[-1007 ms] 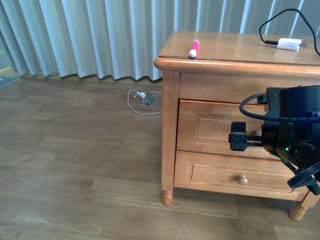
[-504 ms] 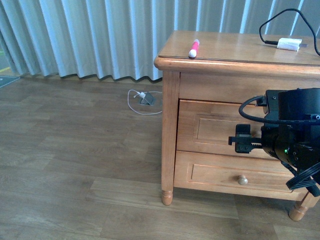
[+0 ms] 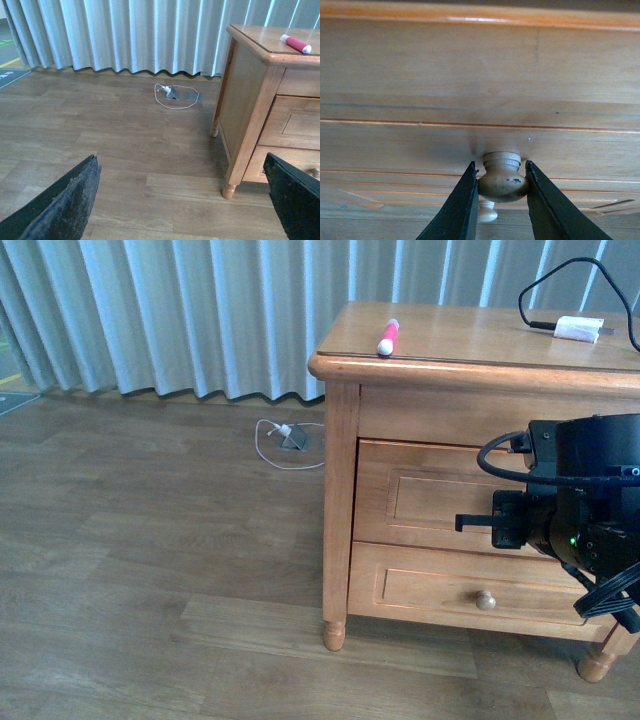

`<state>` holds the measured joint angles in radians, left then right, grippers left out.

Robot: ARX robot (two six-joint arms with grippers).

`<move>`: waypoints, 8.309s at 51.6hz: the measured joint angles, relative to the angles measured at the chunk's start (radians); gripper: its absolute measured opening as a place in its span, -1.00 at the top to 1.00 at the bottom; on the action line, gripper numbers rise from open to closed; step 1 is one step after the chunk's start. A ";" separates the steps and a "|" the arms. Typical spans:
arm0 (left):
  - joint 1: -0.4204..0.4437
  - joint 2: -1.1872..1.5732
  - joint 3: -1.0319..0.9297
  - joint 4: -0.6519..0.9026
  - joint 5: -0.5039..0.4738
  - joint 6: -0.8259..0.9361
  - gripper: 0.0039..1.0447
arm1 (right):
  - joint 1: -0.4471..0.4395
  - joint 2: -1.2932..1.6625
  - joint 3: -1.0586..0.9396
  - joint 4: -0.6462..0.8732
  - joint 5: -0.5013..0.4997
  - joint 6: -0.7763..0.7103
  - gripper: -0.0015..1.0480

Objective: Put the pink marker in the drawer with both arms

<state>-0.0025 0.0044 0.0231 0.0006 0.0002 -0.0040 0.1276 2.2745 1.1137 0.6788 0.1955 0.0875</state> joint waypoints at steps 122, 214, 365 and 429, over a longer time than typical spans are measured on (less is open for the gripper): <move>-0.010 0.004 0.001 -0.004 -0.031 -0.011 -0.89 | -0.128 -1.801 -0.778 -0.807 -0.400 0.126 -0.84; -0.491 2.320 2.067 -0.198 -0.206 0.046 -0.74 | -0.128 -1.801 -0.778 -0.807 -0.399 0.126 -0.84; -0.389 1.359 0.790 0.417 -0.191 0.057 -0.89 | -0.128 -1.801 -0.778 -0.807 -0.399 0.126 -0.84; -0.016 0.305 0.045 0.239 -0.008 -0.003 0.93 | -0.128 -1.801 -0.778 -0.807 -0.399 0.126 -0.84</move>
<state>-0.0181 0.3096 0.0685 0.2398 -0.0078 -0.0071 -0.0006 0.4736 0.3355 -0.1284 -0.2035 0.2134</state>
